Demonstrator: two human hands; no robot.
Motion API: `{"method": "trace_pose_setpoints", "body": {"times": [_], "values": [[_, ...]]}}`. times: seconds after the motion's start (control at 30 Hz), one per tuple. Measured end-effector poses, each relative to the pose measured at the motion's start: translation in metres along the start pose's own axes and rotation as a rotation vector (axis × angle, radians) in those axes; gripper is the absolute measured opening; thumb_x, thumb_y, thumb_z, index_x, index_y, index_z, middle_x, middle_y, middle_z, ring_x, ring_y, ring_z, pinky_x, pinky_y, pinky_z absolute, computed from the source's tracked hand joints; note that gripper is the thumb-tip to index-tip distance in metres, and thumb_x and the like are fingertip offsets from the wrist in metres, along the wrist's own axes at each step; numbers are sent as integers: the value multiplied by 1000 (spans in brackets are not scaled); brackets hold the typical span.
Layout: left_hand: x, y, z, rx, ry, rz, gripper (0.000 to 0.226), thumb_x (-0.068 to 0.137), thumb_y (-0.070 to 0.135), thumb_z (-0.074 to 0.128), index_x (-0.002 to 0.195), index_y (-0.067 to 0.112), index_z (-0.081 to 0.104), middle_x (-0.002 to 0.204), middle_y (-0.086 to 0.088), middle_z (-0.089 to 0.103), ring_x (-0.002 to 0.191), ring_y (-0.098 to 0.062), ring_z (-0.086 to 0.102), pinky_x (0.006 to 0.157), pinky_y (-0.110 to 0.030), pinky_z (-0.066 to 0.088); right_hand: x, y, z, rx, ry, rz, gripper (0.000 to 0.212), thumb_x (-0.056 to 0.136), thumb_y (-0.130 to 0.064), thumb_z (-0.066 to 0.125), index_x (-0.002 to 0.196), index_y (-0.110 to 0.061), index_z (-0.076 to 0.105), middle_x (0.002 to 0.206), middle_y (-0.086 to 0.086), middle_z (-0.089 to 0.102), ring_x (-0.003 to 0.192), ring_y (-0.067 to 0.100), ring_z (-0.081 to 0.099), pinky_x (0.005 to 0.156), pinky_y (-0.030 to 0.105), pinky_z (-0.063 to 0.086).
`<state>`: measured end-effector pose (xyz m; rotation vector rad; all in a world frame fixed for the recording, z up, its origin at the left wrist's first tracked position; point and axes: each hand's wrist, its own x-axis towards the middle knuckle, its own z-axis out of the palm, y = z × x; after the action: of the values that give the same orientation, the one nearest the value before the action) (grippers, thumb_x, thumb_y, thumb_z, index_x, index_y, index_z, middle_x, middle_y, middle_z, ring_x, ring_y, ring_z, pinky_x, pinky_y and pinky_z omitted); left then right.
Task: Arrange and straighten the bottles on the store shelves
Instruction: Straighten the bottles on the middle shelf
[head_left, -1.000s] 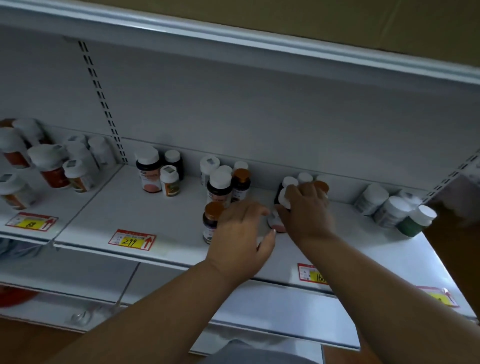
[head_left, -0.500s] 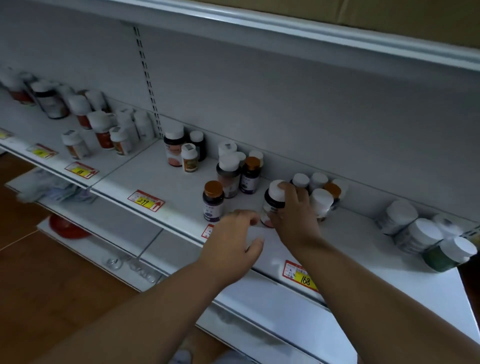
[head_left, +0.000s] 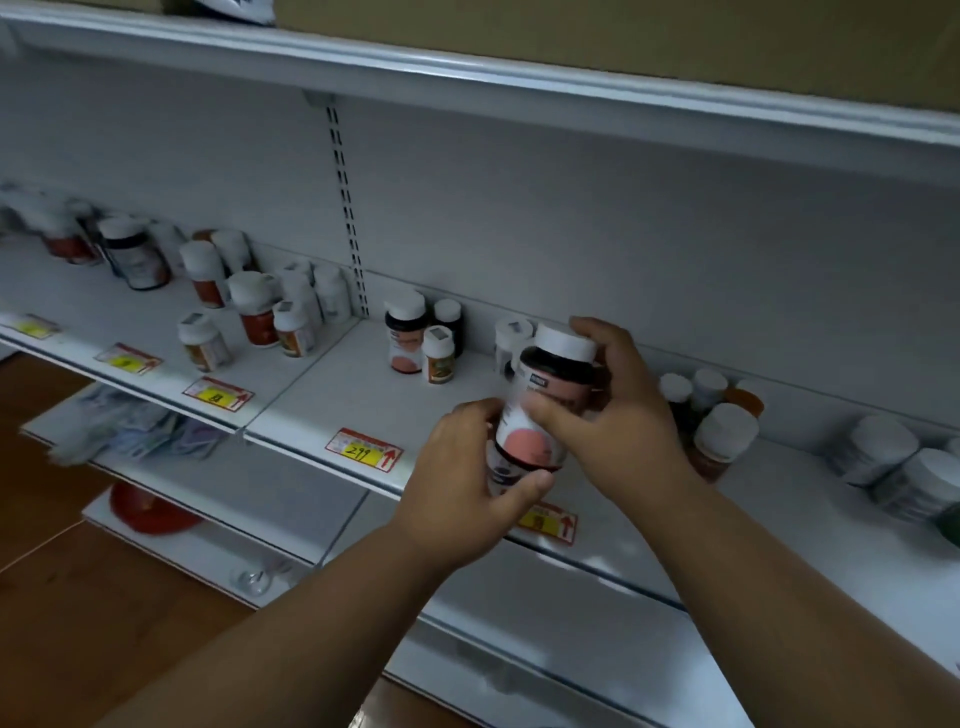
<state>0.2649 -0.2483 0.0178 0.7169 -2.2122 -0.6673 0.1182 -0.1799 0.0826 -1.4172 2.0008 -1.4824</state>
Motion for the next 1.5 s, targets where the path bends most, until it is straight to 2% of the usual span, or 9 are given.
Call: {"method": "trace_pose_setpoints", "body": {"times": [0.2, 0.3, 0.53, 0.7, 0.9, 1.1, 1.23, 1.4, 1.5], "values": [[2, -96, -84, 38, -97, -31, 85, 71, 77, 56, 136, 26, 41, 124, 10, 52, 111, -8, 48, 90, -26, 42, 14, -41, 110, 80, 2, 1, 66, 72, -26, 83, 122, -44, 44, 105, -28, 56, 94, -15, 58, 73, 4, 46], [6, -131, -116, 6, -149, -21, 71, 70, 69, 66, 126, 30, 49, 113, 13, 58, 103, -9, 54, 86, -34, 49, 23, -53, 157, 103, -12, 28, 58, 78, -24, 78, 121, -43, 43, 111, -22, 58, 95, -12, 59, 75, 6, 47], [16, -197, -138, 260, -283, -55, 95, 72, 75, 60, 143, 16, 38, 140, -3, 48, 128, -19, 42, 106, -31, 33, 55, -36, 215, 1, -46, 130, 52, 77, -28, 75, 118, -40, 45, 115, -7, 58, 103, 8, 60, 90, 34, 51], [31, -234, -122, 434, -369, 8, 94, 68, 83, 50, 132, 14, 49, 128, -7, 56, 117, -26, 52, 99, -36, 42, 67, -15, 244, -71, -53, 173, 53, 74, -27, 78, 110, -41, 42, 110, -17, 53, 103, 4, 54, 81, 18, 39], [39, -257, -111, 434, -343, 58, 83, 76, 79, 47, 117, 8, 59, 113, -9, 59, 106, -28, 54, 88, -37, 42, 73, -4, 271, -139, -56, 193, 59, 73, -26, 79, 120, -31, 45, 125, -8, 48, 113, 6, 47, 90, 19, 35], [34, -264, -103, 488, -388, 77, 94, 78, 81, 42, 124, 0, 57, 126, -19, 57, 123, -36, 49, 100, -46, 39, 66, -6, 279, -223, 6, 170, 61, 76, -23, 78, 127, -20, 45, 123, -7, 46, 108, 1, 42, 83, -3, 27], [33, -265, -104, 519, -415, 84, 96, 77, 81, 39, 123, -1, 56, 129, -23, 55, 123, -39, 49, 100, -50, 40, 66, -11, 276, -239, -11, 228, 59, 78, -23, 77, 126, -26, 43, 121, -13, 45, 107, 3, 44, 78, 7, 32], [36, -262, -113, 458, -423, 69, 88, 73, 78, 42, 114, 2, 59, 118, -19, 60, 112, -38, 55, 93, -45, 45, 59, -25, 273, -273, -14, 205, 68, 77, -23, 77, 135, -21, 41, 134, -3, 46, 118, 11, 46, 92, 18, 34], [38, -244, -132, 350, -301, 50, 73, 73, 67, 50, 111, 5, 58, 106, -13, 60, 97, -33, 58, 82, -40, 48, 48, -35, 260, -356, 97, 67, 70, 78, -33, 77, 137, -18, 44, 139, 0, 47, 126, 13, 44, 103, 25, 37]]}}
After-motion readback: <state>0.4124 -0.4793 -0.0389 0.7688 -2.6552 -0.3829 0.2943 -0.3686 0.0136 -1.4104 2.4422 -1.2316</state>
